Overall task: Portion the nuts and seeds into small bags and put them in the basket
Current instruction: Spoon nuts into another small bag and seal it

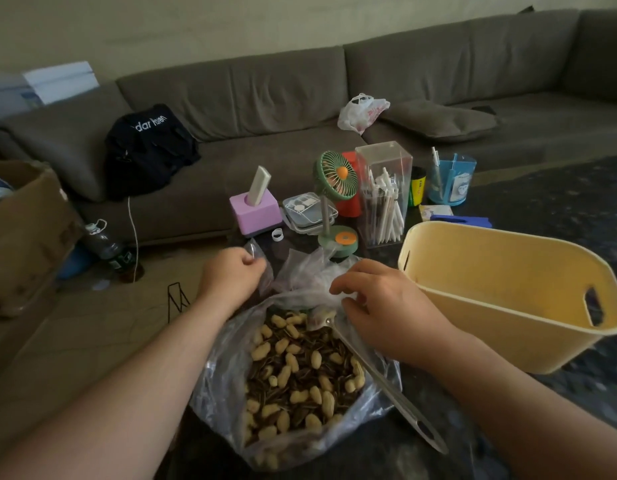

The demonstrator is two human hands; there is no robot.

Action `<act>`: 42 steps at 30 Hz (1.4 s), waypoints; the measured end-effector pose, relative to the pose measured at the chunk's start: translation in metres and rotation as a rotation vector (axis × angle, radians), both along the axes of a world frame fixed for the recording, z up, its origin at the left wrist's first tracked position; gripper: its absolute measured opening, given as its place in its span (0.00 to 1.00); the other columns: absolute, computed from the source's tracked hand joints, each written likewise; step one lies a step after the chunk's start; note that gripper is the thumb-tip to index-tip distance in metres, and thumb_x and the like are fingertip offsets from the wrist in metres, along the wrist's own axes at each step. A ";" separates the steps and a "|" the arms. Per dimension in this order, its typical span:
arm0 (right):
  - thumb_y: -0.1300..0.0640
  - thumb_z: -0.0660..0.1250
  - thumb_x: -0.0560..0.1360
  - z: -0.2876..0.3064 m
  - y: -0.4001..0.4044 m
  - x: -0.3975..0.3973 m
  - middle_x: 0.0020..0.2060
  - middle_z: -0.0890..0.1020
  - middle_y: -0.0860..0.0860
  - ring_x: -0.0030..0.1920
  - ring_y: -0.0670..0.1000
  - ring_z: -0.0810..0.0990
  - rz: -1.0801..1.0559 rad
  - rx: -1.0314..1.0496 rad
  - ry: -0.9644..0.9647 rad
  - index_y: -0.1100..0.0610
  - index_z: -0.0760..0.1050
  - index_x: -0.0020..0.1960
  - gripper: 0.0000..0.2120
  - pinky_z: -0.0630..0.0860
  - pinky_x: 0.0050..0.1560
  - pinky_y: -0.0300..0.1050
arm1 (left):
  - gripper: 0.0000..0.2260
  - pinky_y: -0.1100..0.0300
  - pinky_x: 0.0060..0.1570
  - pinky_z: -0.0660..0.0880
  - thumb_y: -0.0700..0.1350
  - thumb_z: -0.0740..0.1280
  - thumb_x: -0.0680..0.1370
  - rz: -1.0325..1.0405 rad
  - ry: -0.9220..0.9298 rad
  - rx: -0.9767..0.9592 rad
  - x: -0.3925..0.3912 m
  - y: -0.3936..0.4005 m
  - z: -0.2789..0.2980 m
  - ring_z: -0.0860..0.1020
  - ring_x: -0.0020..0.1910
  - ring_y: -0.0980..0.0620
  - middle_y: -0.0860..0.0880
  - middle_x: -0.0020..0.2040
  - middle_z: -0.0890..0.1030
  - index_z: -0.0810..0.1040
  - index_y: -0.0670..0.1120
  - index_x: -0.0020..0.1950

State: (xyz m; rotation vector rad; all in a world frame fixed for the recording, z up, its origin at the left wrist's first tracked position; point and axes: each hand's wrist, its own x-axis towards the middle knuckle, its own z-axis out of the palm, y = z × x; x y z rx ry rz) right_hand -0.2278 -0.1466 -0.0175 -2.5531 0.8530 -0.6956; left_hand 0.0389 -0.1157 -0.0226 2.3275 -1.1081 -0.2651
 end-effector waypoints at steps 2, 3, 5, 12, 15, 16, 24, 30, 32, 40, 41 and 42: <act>0.58 0.69 0.80 0.000 0.003 0.006 0.53 0.78 0.41 0.47 0.41 0.77 0.016 0.022 -0.032 0.48 0.83 0.61 0.12 0.77 0.52 0.39 | 0.13 0.50 0.46 0.82 0.53 0.70 0.82 -0.001 0.103 -0.128 -0.011 0.014 0.022 0.84 0.41 0.49 0.49 0.38 0.86 0.85 0.47 0.42; 0.56 0.69 0.80 0.001 0.006 0.010 0.52 0.78 0.41 0.47 0.41 0.78 0.022 0.039 -0.050 0.48 0.82 0.61 0.11 0.78 0.51 0.39 | 0.12 0.51 0.46 0.83 0.52 0.70 0.82 -0.019 0.250 -0.202 -0.019 0.023 0.030 0.85 0.42 0.49 0.49 0.38 0.86 0.86 0.47 0.43; 0.50 0.71 0.80 0.006 0.013 0.017 0.51 0.79 0.40 0.46 0.41 0.80 0.016 0.119 -0.106 0.46 0.81 0.63 0.12 0.80 0.49 0.38 | 0.10 0.51 0.47 0.85 0.48 0.71 0.83 -0.052 0.627 -0.334 -0.039 0.040 0.041 0.85 0.42 0.49 0.49 0.38 0.86 0.85 0.44 0.45; 0.41 0.73 0.76 0.017 0.050 0.035 0.43 0.85 0.41 0.40 0.39 0.84 -0.085 0.348 -0.289 0.44 0.82 0.54 0.10 0.80 0.40 0.35 | 0.10 0.55 0.42 0.84 0.49 0.72 0.83 -0.021 1.060 -0.460 -0.075 0.082 0.031 0.83 0.36 0.53 0.49 0.37 0.82 0.83 0.44 0.46; 0.48 0.73 0.78 0.014 0.057 0.034 0.37 0.84 0.41 0.37 0.40 0.83 -0.154 0.327 -0.288 0.45 0.83 0.45 0.03 0.78 0.37 0.33 | 0.15 0.51 0.44 0.83 0.56 0.71 0.82 -0.012 1.000 -0.419 -0.077 0.091 0.018 0.81 0.35 0.52 0.49 0.37 0.80 0.83 0.46 0.41; 0.50 0.73 0.78 0.013 0.058 0.033 0.36 0.85 0.42 0.36 0.43 0.84 -0.187 0.388 -0.299 0.46 0.83 0.44 0.05 0.81 0.37 0.36 | 0.19 0.49 0.44 0.82 0.60 0.70 0.82 -0.027 0.910 -0.415 -0.076 0.094 0.014 0.79 0.34 0.52 0.50 0.34 0.78 0.81 0.50 0.36; 0.65 0.68 0.81 0.017 0.060 0.031 0.36 0.81 0.57 0.35 0.53 0.82 -0.065 1.197 -0.375 0.64 0.78 0.52 0.02 0.81 0.36 0.45 | 0.43 0.57 0.79 0.58 0.59 0.79 0.72 -0.760 -0.151 -0.222 -0.063 0.117 0.004 0.55 0.81 0.62 0.64 0.78 0.60 0.63 0.60 0.82; 0.64 0.67 0.81 0.005 0.053 0.027 0.43 0.82 0.57 0.37 0.50 0.80 -0.024 1.192 -0.252 0.69 0.78 0.57 0.08 0.78 0.38 0.44 | 0.41 0.58 0.70 0.72 0.66 0.80 0.68 -0.658 0.082 -0.160 -0.065 0.113 -0.010 0.70 0.71 0.62 0.64 0.74 0.72 0.65 0.69 0.77; 0.67 0.66 0.80 0.003 0.051 0.024 0.41 0.81 0.58 0.35 0.49 0.79 -0.046 1.190 -0.213 0.69 0.79 0.54 0.06 0.78 0.36 0.41 | 0.39 0.64 0.63 0.73 0.65 0.80 0.69 -0.655 0.100 -0.143 -0.066 0.112 -0.010 0.72 0.65 0.67 0.67 0.69 0.71 0.66 0.69 0.77; 0.67 0.71 0.78 0.013 0.046 0.015 0.37 0.83 0.56 0.35 0.50 0.81 -0.063 1.142 -0.179 0.58 0.81 0.47 0.06 0.78 0.38 0.42 | 0.35 0.58 0.60 0.80 0.75 0.76 0.62 -0.672 0.143 -0.205 -0.060 0.108 -0.012 0.79 0.59 0.62 0.68 0.63 0.72 0.74 0.71 0.67; 0.67 0.71 0.79 0.012 0.047 0.016 0.38 0.83 0.56 0.35 0.50 0.81 -0.059 1.150 -0.170 0.58 0.81 0.47 0.05 0.78 0.38 0.42 | 0.34 0.60 0.58 0.80 0.75 0.76 0.63 -0.671 0.133 -0.220 -0.060 0.108 -0.013 0.79 0.58 0.62 0.69 0.61 0.72 0.75 0.70 0.67; 0.66 0.70 0.79 0.012 0.047 0.016 0.37 0.83 0.56 0.35 0.50 0.81 -0.060 1.160 -0.169 0.58 0.81 0.47 0.05 0.77 0.39 0.43 | 0.32 0.63 0.56 0.79 0.74 0.77 0.64 -0.670 0.126 -0.237 -0.060 0.108 -0.014 0.79 0.56 0.63 0.69 0.59 0.72 0.76 0.69 0.66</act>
